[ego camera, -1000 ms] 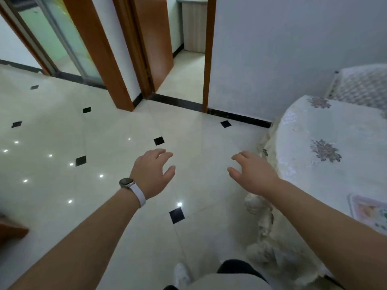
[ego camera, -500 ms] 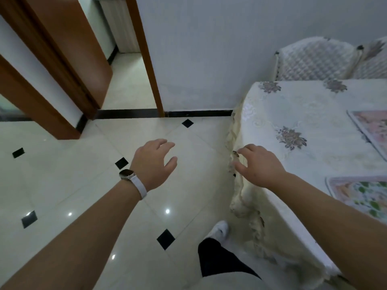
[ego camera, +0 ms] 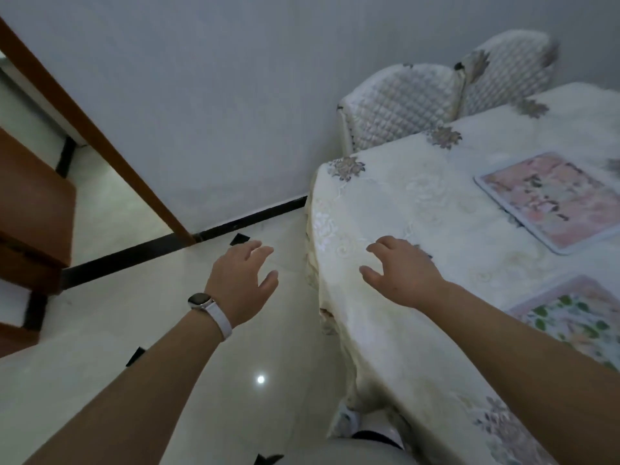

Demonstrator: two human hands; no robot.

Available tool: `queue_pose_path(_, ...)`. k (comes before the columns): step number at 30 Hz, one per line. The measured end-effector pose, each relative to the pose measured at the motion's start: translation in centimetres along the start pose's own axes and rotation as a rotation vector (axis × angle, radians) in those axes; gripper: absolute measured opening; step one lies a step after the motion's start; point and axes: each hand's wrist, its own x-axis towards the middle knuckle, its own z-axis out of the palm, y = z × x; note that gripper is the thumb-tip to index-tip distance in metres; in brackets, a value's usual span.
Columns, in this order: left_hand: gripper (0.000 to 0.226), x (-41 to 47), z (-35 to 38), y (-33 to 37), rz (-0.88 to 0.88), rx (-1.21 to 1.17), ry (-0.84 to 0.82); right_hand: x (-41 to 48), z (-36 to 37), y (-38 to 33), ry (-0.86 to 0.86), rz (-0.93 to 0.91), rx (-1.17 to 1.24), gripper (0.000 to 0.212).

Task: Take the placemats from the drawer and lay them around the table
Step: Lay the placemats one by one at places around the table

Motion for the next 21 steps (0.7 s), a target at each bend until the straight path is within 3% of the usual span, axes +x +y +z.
queue_pose_path(7, 0.047, 9.2, 2.5, 5.9, 0.261, -0.087, -0.086, -2.2, -1.7, 8.0, 0.086, 0.299, 0.037, 0.053)
queue_pose_path(12, 0.049, 14.5, 5.2, 9.9, 0.393, -0.168, -0.17, -4.1, -1.1, 12.2, 0.055, 0.497, 0.031, 0.057)
queue_pose_path(21, 0.044, 27.0, 10.9, 14.8, 0.631, -0.25, -0.306, -1.0, -2.1, 16.9, 0.091, 0.845, 0.13, 0.057)
